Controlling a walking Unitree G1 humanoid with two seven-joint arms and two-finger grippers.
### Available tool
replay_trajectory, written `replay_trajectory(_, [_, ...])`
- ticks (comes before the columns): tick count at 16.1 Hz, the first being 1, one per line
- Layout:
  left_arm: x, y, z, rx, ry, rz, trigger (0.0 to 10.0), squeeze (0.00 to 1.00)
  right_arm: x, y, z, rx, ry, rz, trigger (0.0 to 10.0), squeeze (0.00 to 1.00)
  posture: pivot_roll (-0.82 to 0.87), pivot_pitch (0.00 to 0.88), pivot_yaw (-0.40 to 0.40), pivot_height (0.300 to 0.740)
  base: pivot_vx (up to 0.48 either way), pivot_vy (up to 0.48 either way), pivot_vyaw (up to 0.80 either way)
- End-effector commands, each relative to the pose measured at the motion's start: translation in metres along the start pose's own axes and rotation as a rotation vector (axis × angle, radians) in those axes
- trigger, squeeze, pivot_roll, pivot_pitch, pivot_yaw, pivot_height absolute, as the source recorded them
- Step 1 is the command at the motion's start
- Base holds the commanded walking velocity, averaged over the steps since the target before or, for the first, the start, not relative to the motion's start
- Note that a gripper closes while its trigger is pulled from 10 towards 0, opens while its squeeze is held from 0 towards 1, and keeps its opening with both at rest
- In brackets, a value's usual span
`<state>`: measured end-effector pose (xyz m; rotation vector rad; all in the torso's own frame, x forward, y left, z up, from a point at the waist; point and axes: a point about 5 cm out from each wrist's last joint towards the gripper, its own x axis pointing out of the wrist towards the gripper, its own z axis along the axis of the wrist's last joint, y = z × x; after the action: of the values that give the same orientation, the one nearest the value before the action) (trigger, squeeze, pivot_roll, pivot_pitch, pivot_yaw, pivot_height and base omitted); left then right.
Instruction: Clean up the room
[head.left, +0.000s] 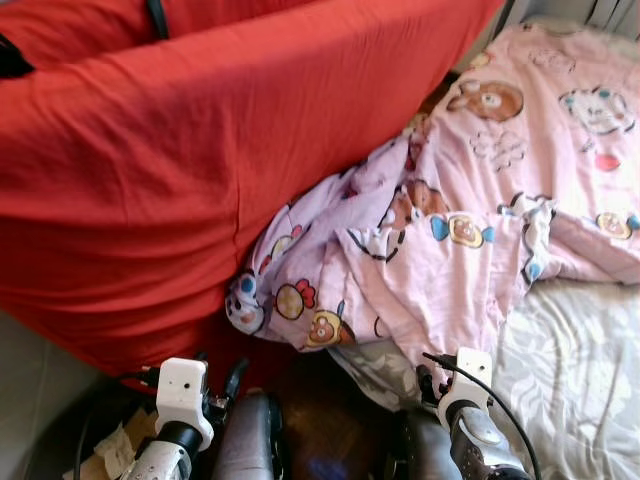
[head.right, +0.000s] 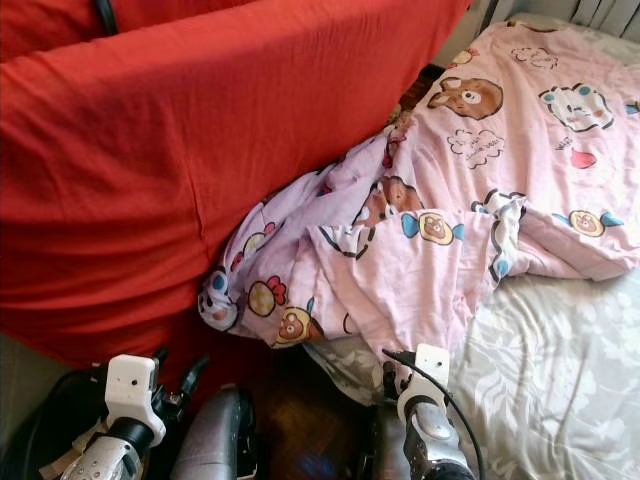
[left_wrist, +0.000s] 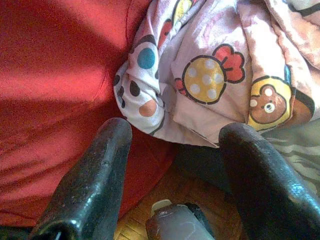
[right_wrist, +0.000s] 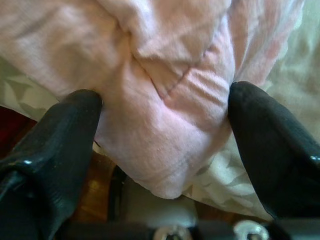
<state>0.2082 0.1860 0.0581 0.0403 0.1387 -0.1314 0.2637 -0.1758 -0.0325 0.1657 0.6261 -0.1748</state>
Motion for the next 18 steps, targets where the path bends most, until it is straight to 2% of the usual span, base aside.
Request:
replay_trajectory(1, [-0.004, -0.002, -0.002, -0.002, 0.028, -0.009, 10.0, 0.0, -0.001, 0.0, -0.008, -0.005, 0.053, 0.004, 10.0, 0.0, 0.16, 0.306, -0.004, 0.624, 0.0, 0.0, 0.0])
replay_trajectory(4, [-0.008, -0.005, -0.001, -0.004, 0.035, -0.005, 10.0, 0.0, 0.001, 0.002, -0.002, -0.014, 0.051, 0.021, 10.0, 0.0, 0.17, 0.322, -0.009, 0.624, 0.0, 0.0, 0.0])
replay_trajectory(5, [-0.01, -0.006, -0.001, -0.005, 0.038, -0.005, 10.0, 0.0, 0.001, 0.003, 0.0, -0.011, 0.043, 0.032, 2.0, 0.0, 0.17, 0.326, -0.012, 0.624, 0.0, 0.0, 0.0])
replay_trajectory(6, [-0.011, -0.007, -0.002, -0.008, 0.042, -0.005, 10.0, 0.0, 0.002, 0.006, 0.002, -0.026, 0.031, 0.058, 0.0, 0.0, 0.17, 0.329, -0.015, 0.624, 0.0, 0.0, 0.0])
replay_trajectory(10, [-0.013, -0.011, -0.003, -0.021, 0.05, 0.004, 10.0, 0.0, 0.002, 0.007, 0.0, -0.058, 0.042, 0.078, 0.0, 0.0, 0.17, 0.333, -0.033, 0.624, 0.0, 0.0, 0.0])
replay_trajectory(18, [-0.005, -0.013, -0.009, -0.037, 0.054, 0.024, 10.0, 0.0, -0.001, 0.006, -0.006, -0.083, 0.051, 0.112, 0.0, 0.0, 0.15, 0.288, -0.059, 0.624, 0.0, 0.0, 0.0])
